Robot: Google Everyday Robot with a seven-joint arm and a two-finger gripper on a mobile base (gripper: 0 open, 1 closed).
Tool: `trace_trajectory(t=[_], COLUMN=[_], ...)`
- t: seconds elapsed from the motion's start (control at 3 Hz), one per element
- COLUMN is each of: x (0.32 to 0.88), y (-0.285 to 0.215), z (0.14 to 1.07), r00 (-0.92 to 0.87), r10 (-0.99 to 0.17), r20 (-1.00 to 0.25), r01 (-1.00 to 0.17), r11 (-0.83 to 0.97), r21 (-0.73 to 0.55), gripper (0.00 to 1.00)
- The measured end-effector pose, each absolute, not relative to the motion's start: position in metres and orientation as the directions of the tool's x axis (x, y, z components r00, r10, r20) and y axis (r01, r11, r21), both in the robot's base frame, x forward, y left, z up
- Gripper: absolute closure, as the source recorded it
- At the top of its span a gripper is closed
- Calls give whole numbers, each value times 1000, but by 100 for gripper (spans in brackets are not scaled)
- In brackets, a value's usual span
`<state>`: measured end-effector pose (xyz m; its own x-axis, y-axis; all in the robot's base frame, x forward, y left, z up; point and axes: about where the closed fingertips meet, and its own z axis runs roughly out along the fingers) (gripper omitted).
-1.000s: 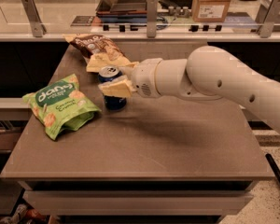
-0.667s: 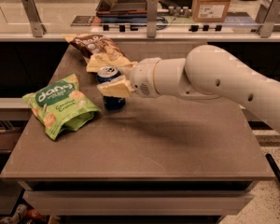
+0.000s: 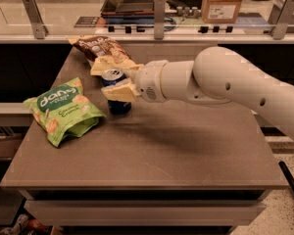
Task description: Move pepsi can near green rice chip bag
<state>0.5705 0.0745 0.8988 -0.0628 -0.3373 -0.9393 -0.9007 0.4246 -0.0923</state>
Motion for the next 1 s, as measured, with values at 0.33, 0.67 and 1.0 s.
trace_trajectory(t=[0.33,0.67,1.0], x=[570,569,569], y=[76,78,78], z=[899,900,900], r00=[-61,-59,-58], r10=[-338,-339,-339], r20=[-939,-939,-939], r01=[-902,-903,-903], r11=[421,419,418], r21=[-94,-95,-95], gripper=[12,0,0])
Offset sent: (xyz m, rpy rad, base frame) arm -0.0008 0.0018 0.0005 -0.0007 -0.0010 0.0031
